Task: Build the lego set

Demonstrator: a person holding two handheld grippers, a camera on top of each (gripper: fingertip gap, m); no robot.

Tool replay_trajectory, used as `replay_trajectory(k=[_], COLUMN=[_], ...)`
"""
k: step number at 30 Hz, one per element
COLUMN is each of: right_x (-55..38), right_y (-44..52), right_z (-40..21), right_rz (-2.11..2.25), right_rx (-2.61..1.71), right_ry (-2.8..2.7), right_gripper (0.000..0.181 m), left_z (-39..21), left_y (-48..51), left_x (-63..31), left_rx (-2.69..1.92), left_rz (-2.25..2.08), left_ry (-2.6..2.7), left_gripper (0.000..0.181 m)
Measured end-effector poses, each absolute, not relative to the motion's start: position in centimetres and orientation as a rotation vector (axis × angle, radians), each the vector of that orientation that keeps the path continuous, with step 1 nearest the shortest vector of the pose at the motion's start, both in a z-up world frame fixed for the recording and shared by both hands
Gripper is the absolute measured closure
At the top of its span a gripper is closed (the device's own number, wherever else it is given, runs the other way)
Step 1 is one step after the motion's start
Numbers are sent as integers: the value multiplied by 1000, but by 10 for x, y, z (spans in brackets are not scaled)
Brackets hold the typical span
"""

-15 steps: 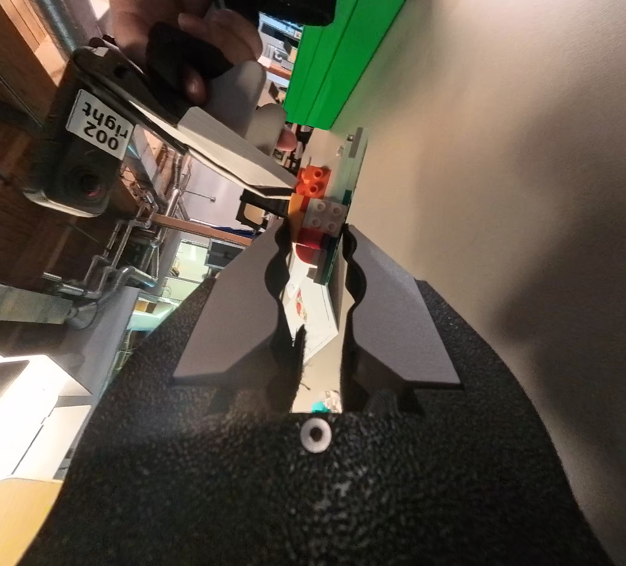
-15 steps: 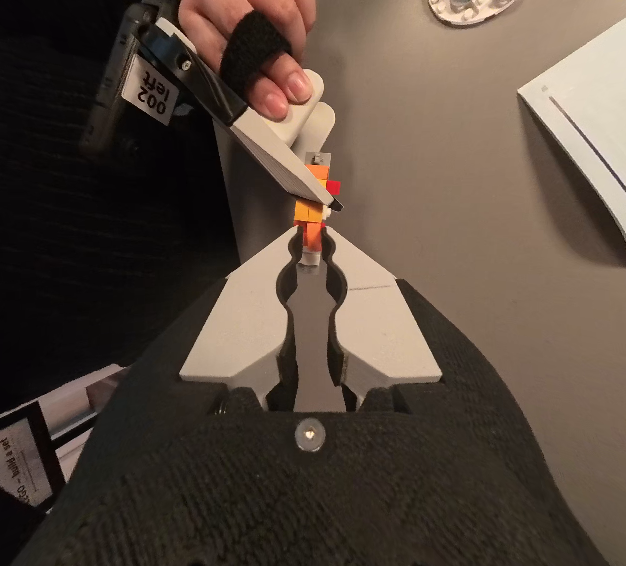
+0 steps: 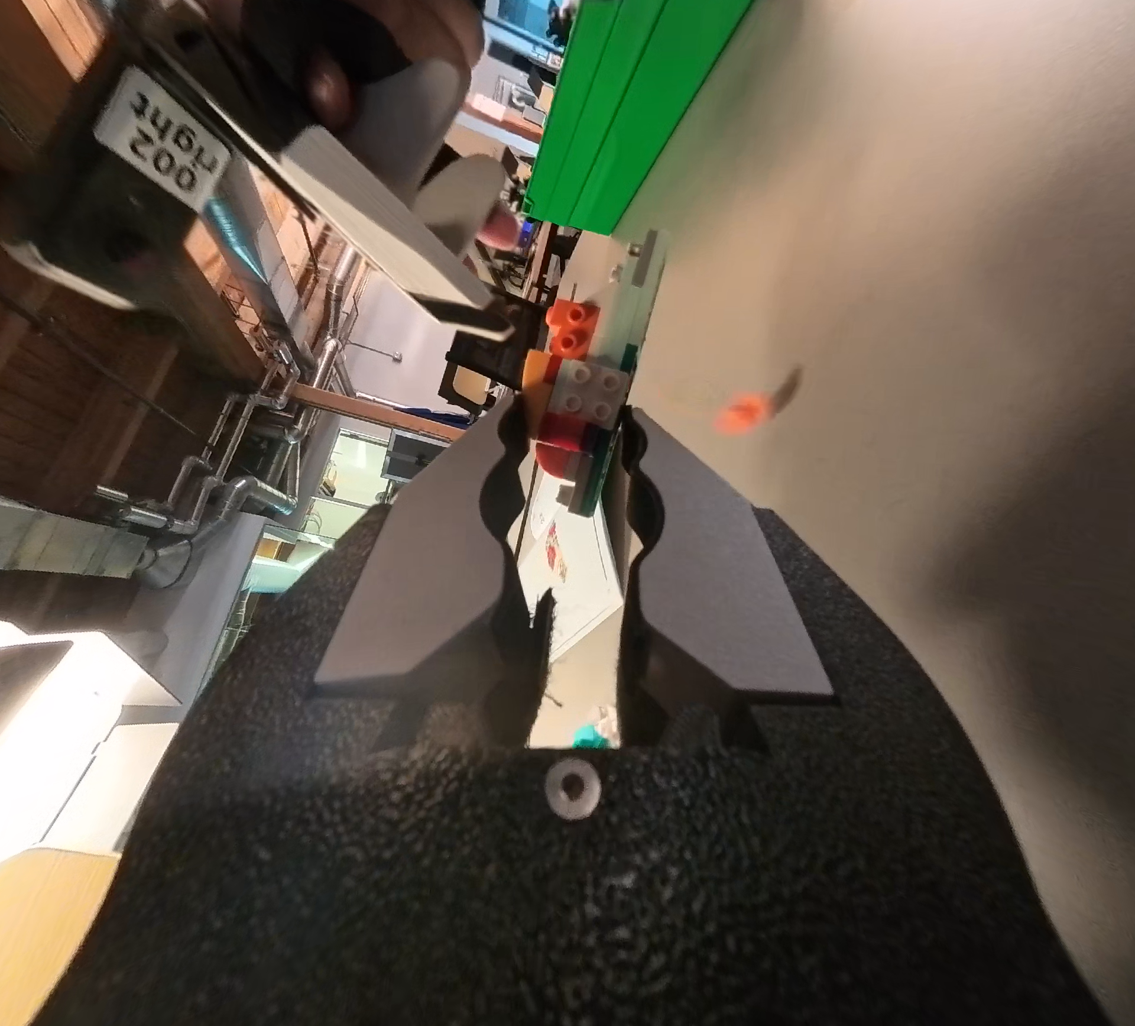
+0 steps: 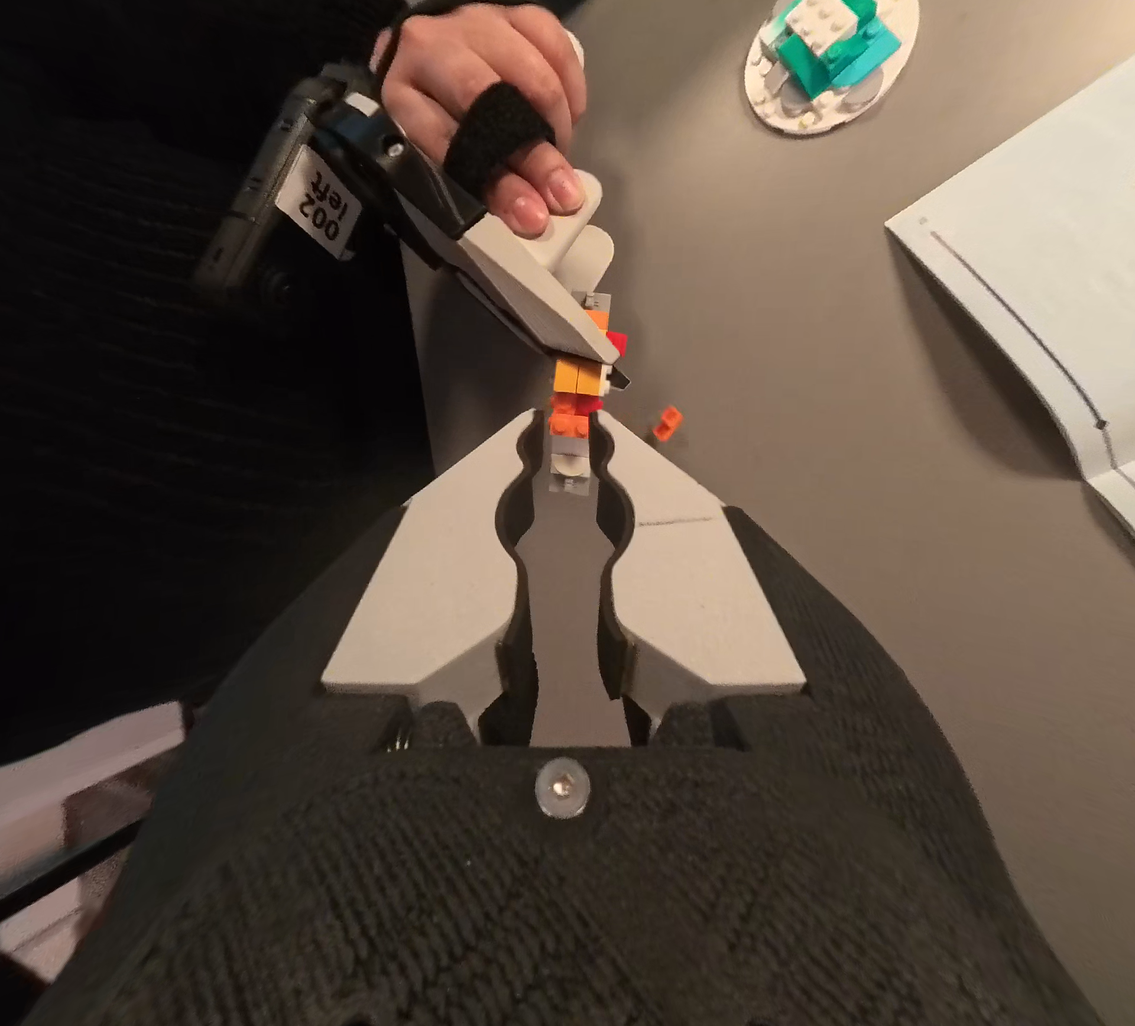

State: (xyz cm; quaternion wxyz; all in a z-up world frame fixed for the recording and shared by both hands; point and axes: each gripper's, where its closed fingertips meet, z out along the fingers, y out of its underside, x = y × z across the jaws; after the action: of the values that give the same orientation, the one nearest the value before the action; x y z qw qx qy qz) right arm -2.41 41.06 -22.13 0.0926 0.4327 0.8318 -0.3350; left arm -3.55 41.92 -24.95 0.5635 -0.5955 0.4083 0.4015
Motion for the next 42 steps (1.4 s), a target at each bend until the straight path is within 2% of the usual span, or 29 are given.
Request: replay_trajectory(k=[6,15,18,23,28,31,42], right_x=[-40,-49,-56,-67,-70,-76,-70], right_y=[441,439,434,426,414,418,425], right_z=[-224,-294,-309,-312,-302,-311,-318], right_rz=[-1147,-1249,-1197,-1278,-1472,-1365,-1285], right_rx=[1441,1689,1586,1365,881,794,646], right_ry=[2679,2816,2977,2950,2898,2864,2940], right_gripper=[164,159,154,150,147,146,172], left_z=[-246,-227,-230,-232,-226,-223,-225], left_y=[414,406,407,407,403,401,401], left_x=[-70,-111,-110,-112,-114,-117,-118], left_rx=[-1478,-1553,-1552,-1560,-1550,-1545,-1563], left_rz=[1058,1042,1054,1043,1018,1017,1010], left_ry=[909,613,637,630,587,570,577], left_gripper=[154,154,154,154,153,153,153])
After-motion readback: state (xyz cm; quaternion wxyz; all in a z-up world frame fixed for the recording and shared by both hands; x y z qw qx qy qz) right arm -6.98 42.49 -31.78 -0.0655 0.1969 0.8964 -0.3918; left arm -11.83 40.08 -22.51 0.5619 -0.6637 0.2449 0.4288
